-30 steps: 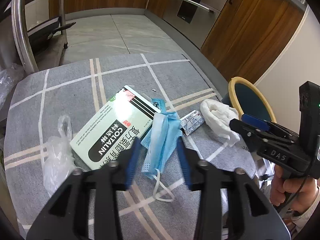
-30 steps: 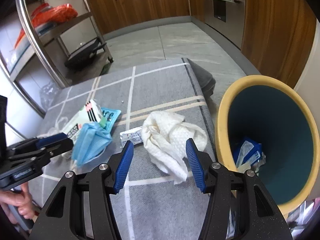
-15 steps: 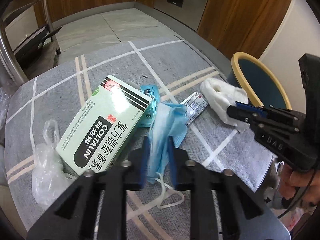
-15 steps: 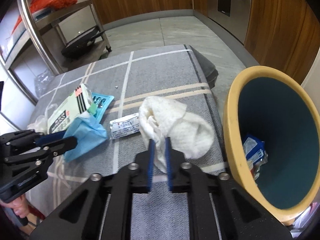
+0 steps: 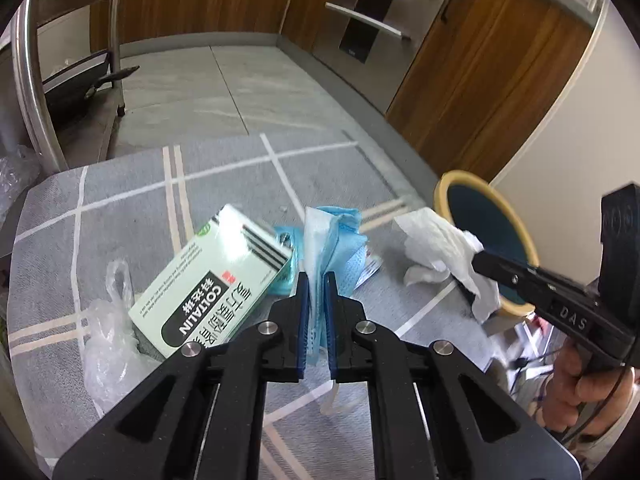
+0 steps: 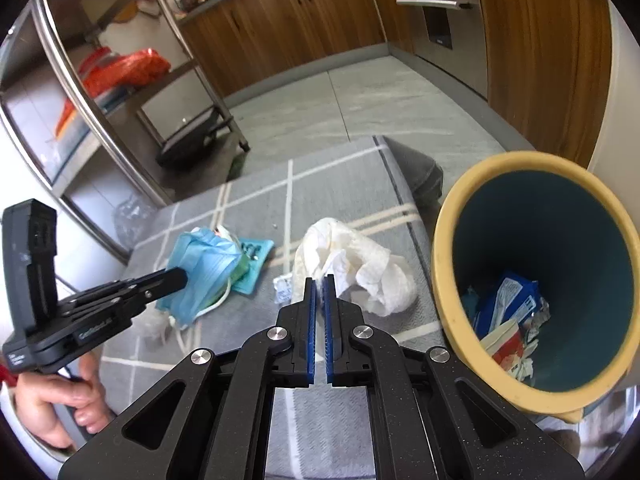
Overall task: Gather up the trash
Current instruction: 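Grasp the blue mask with the left gripper while the right gripper grasps white tissue, then carry the blue mask and white tissue over the bin and release both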
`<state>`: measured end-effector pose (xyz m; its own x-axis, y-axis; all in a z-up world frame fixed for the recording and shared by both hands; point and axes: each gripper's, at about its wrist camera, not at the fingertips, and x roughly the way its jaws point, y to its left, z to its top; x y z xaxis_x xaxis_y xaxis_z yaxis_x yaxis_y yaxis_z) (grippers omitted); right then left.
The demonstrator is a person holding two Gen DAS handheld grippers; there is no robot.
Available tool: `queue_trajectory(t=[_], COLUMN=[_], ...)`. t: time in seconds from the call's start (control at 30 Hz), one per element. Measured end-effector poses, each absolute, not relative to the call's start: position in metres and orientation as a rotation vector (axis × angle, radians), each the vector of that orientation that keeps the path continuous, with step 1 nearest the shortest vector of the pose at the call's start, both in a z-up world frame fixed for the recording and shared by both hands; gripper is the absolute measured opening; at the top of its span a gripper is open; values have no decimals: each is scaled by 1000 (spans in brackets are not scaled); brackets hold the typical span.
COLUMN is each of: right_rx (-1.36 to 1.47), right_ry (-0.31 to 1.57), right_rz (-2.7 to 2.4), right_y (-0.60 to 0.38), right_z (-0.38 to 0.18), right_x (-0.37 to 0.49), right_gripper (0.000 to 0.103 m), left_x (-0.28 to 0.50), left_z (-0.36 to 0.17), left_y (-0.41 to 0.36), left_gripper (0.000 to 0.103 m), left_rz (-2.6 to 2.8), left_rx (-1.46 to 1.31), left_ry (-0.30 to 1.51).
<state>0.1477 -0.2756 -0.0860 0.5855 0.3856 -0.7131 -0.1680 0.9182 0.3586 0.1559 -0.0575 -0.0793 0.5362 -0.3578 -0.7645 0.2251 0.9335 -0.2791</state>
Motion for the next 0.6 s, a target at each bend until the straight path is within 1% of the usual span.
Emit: queue_trajectory(t=[0.37, 0.6], right_rx=[323, 337], right_ry=[789, 735], right_rz=[335, 305], right_y=[-304, -326], right_z=[-43, -23], right_x=[126, 113], right_gripper=[4, 4], left_x=[154, 155], left_z=[-45, -29], left_y=[-70, -93], left_gripper=[7, 7], left_rz=[-382, -434], left_rx=[-189, -199], left_ry=[871, 844])
